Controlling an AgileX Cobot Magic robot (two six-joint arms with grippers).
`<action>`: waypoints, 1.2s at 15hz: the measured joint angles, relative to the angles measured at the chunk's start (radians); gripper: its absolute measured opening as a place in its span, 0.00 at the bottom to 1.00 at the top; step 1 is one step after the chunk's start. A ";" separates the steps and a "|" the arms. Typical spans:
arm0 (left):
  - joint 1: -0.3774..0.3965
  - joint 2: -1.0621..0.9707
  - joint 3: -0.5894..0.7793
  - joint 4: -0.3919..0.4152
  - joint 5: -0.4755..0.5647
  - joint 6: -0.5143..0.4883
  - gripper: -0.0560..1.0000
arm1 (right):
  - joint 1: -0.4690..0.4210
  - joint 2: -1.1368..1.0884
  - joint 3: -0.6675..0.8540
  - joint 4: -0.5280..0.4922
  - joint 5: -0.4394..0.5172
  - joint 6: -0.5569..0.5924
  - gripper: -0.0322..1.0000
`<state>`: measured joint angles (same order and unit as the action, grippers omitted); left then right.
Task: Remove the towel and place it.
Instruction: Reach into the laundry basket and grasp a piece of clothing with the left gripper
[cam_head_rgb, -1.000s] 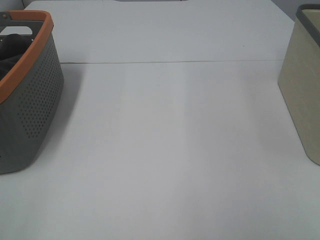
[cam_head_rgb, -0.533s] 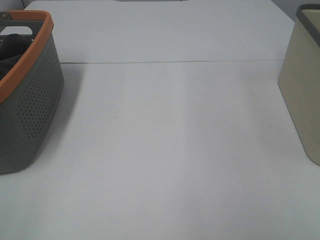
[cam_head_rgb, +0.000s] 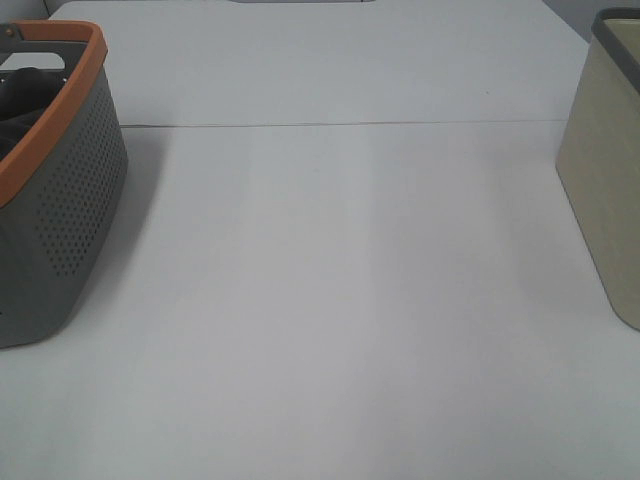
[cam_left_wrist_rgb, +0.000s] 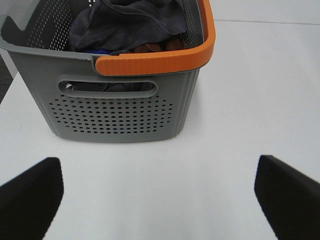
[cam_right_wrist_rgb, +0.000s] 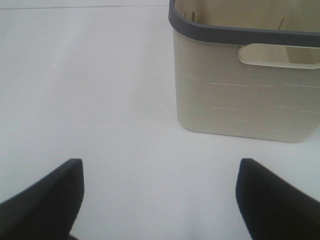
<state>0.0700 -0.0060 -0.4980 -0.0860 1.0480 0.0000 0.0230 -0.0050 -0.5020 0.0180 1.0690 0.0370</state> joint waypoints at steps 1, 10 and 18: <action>0.000 0.000 0.000 0.000 0.000 0.000 0.98 | 0.000 0.000 0.000 0.000 0.000 0.000 0.75; 0.000 0.000 0.000 -0.001 0.000 0.000 0.98 | 0.000 0.000 0.000 0.000 0.000 0.000 0.75; 0.000 0.545 -0.469 -0.001 0.144 0.248 0.98 | 0.000 0.000 0.000 0.000 0.000 0.000 0.75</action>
<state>0.0700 0.5390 -0.9670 -0.0870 1.1920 0.2480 0.0230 -0.0050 -0.5020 0.0180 1.0690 0.0370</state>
